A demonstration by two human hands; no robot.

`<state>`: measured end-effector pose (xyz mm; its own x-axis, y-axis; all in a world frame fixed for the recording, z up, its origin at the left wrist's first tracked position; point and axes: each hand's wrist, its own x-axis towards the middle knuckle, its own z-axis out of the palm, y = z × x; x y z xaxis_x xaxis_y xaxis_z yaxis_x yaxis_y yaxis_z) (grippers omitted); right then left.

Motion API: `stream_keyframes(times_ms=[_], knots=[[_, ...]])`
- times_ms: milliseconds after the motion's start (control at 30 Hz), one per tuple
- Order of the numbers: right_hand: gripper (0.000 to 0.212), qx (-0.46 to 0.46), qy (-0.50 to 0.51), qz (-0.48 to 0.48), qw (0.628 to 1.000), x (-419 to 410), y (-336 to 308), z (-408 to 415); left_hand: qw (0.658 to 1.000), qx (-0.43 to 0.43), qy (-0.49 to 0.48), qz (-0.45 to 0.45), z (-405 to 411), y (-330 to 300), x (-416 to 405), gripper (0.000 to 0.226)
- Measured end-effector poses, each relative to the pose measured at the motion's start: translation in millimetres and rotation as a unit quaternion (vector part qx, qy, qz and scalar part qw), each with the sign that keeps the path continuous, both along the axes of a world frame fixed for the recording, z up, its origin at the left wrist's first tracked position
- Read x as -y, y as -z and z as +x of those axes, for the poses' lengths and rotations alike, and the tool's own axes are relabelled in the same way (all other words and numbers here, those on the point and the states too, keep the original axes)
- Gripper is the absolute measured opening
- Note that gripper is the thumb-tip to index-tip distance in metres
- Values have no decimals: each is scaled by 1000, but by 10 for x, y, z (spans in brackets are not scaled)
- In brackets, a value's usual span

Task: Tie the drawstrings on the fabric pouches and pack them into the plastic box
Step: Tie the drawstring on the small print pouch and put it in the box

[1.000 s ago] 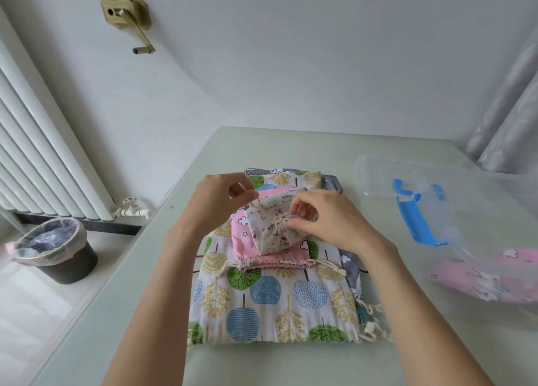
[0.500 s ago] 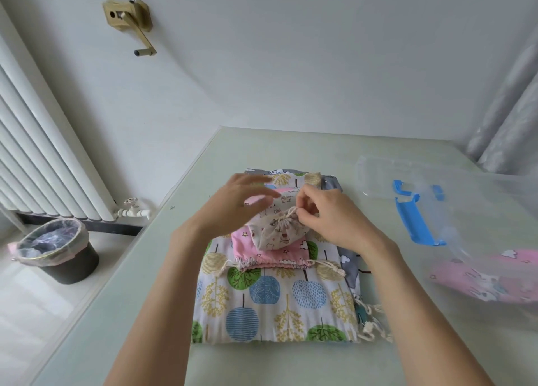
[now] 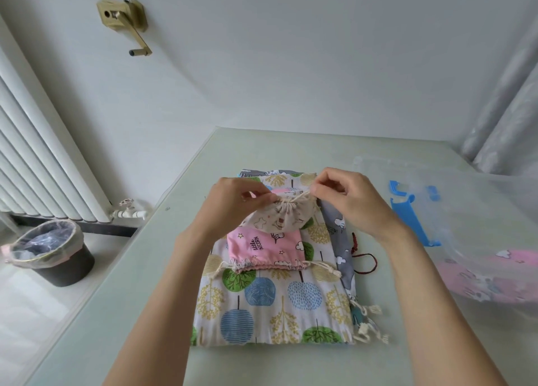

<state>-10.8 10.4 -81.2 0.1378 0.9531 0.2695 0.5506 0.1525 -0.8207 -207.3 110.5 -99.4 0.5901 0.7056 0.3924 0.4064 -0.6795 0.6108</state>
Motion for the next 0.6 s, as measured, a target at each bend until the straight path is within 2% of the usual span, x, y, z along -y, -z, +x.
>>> stream_keyframes(times_ms=[67, 133, 200, 267, 300, 400, 467, 600], knots=[[14, -166, -72, -24, 983, -8, 1, -75, 1000, 18, 15, 0, 56, -2, 31, 17], [9, -349, -134, -25, 927, -50, 26, -145, 999, 29, 19, 2, 82, -8, 51, 19], [11, -432, -146, -13, 890, -76, 41, -186, 999, 30, 11, 4, 82, -14, 60, 21], [12, -442, -133, -10, 887, -81, 39, -189, 1000, 29, 2, 1, 77, -23, 63, 28], [12, -426, -120, -12, 896, -78, 36, -177, 1000, 29, 2, -9, 70, -35, 63, 34], [8, -337, -73, -18, 939, -52, 9, -154, 988, 65, 64, -125, -3, -145, 110, 41], [14, -311, -62, -13, 948, -43, 0, -157, 966, 105, 120, -202, -78, -223, 138, 35], [19, -242, -37, -18, 969, -38, 10, -190, 941, 155, 187, -236, -118, -244, 139, 16]])
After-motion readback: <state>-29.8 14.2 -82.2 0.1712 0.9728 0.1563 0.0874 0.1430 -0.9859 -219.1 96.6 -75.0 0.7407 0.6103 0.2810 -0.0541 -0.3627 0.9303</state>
